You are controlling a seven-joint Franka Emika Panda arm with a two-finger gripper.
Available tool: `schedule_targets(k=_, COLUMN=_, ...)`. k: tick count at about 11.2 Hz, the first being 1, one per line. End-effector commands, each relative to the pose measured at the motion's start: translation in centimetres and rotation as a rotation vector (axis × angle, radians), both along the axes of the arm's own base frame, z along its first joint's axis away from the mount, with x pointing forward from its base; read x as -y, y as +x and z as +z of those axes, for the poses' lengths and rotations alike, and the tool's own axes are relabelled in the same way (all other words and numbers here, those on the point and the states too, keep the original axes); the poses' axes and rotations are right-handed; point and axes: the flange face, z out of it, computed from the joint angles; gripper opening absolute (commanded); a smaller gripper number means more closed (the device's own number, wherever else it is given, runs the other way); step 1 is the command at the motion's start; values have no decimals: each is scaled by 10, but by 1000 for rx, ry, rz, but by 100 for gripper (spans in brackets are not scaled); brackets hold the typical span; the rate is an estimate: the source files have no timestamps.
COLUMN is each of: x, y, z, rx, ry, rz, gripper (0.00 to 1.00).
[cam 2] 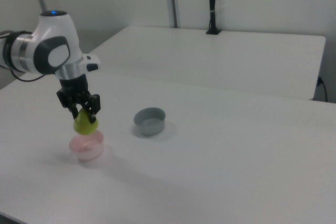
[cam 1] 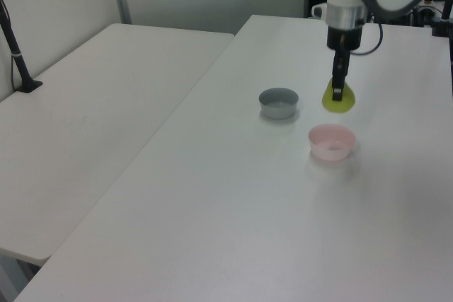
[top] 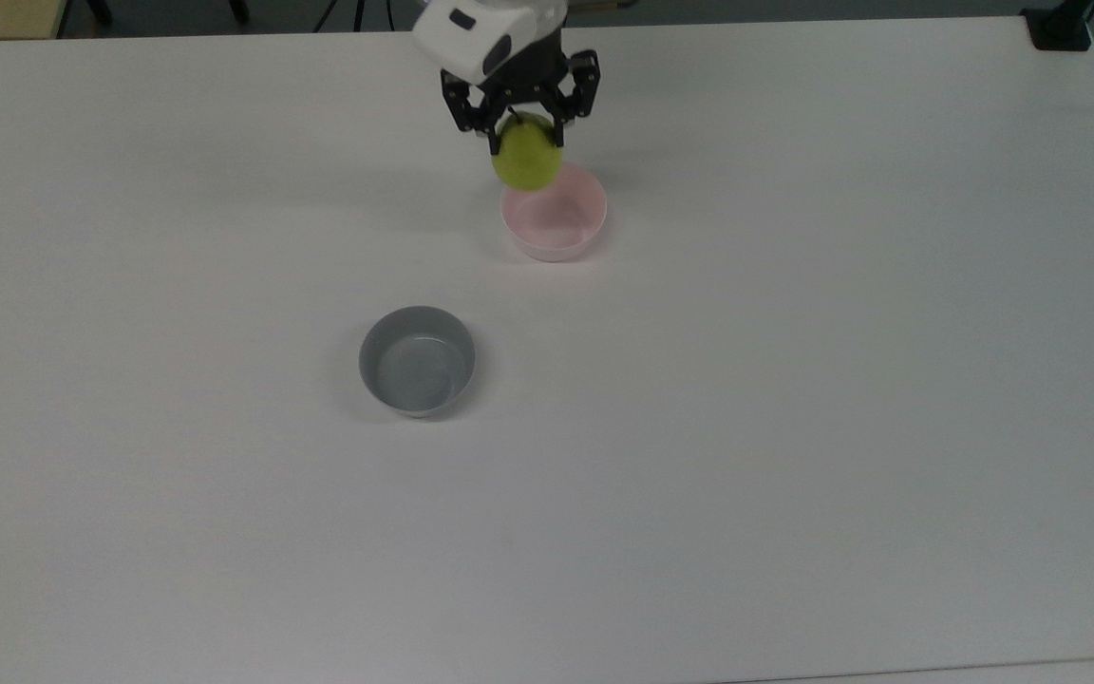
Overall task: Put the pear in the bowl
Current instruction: 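Lift the pear and carry it over the pink bowl, then lower the pear into the pink bowl and open the gripper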
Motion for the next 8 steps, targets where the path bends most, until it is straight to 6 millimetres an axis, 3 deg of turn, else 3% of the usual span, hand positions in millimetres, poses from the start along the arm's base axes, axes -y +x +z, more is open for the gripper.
schedule_targets(k=1, x=-19, y=10, z=-39, rx=36, ry=37, rz=-22, gripper=0)
schedule_targets(k=8, x=-33, y=9, z=-87, rx=-23, ry=7, rz=15, gripper=0)
